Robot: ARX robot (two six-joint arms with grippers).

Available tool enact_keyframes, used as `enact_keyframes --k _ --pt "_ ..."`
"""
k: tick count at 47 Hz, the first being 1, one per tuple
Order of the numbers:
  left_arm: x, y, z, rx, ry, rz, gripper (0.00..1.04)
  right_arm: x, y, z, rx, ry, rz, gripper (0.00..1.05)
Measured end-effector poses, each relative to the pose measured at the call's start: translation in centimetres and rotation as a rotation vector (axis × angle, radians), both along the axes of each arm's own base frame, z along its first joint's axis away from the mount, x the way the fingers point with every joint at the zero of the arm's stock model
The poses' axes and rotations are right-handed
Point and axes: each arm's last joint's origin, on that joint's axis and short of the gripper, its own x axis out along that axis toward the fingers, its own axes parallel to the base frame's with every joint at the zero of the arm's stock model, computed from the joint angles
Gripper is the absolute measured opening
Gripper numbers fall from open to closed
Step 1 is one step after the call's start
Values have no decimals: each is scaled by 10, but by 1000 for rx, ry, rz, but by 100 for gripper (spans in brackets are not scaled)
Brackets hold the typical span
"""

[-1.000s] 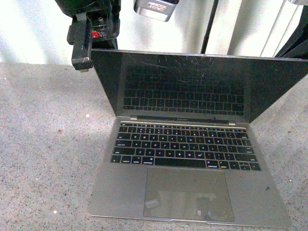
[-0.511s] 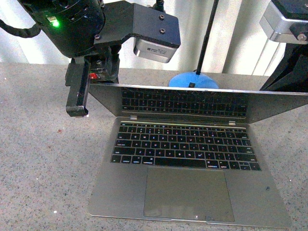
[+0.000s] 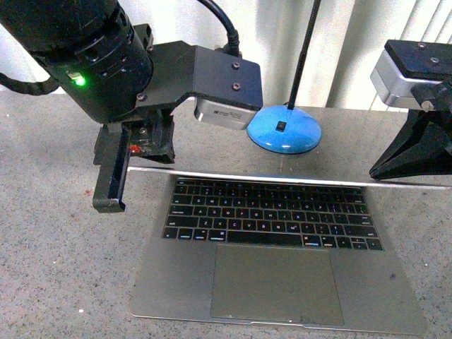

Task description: Close laptop

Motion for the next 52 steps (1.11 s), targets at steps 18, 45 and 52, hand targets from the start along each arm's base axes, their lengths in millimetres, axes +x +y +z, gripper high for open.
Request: enact_keyframes --k 18,45,52 --pt "-10 4 -26 3 18 0 4 -11 -1 -22 15 19 -3 3" --pt "-35 6 -80 -21 104 1 4 -32 -3 -82 52 113 -22 3" --pt "-41 5 -94 -24 129 1 4 -38 -4 -93 50 140 -27 3"
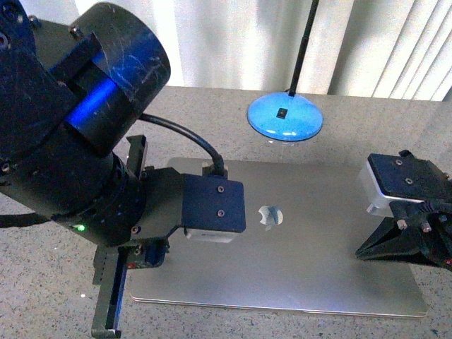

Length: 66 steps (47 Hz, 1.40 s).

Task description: Close laptop

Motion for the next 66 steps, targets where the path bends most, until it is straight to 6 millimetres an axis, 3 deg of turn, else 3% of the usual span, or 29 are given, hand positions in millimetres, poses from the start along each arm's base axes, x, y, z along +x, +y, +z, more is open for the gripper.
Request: enact_keyframes --k 8,28,38,45,53,66 --pt "-4 0 -8 3 17 0 4 -3 -1 -6 -8 17 -5 3" --pt "-4 4 -5 -7 22 15 4 -3 -2 -4 2 12 -11 3" --pt "-1 9 11 -51 -21 26 4 -3 0 5 31 -33 -22 3" --pt "1 17 41 -172 -135 55 4 4 0 23 62 -207 -73 3" --pt "-11 45 80 -324 -254 119 4 7 -6 49 115 -416 -193 3" --pt "-41 112 109 -481 -363 323 4 -7 -27 95 263 -660 -465 3"
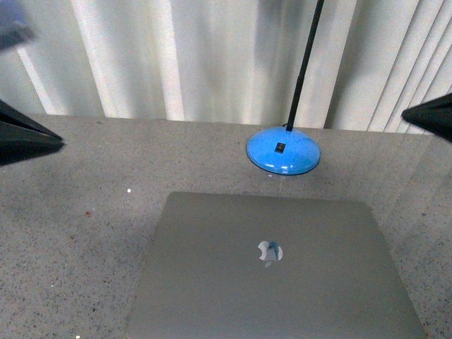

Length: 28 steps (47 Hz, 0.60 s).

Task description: Close laptop

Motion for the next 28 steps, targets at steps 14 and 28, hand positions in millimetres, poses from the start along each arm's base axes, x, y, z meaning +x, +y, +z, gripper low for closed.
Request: enact_keyframes --k 14,28 --pt "-45 54 21 -186 -58 196 4 -44 -12 51 307 -84 -165 3" --pt "-76 35 33 -221 -36 137 4 -97 22 63 312 -76 20 3"
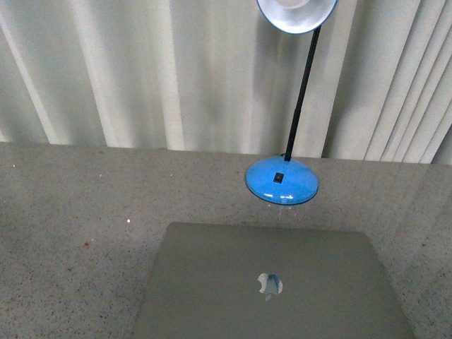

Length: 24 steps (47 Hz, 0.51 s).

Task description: Close laptop

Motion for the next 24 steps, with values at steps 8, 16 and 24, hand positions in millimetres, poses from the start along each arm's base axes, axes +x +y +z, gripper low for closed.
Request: enact_keyframes --k 8,16,24 --pt "-13 -7 9 -4 -12 1 12 -19 12 12 5 -61 38 3" --pt "-29 -8 4 -216 -346 456 4 -43 8 1 255 -7 -558 3" --pt "-48 -6 -16 -488 -366 579 4 -61 -6 -23 400 28 -698 3"
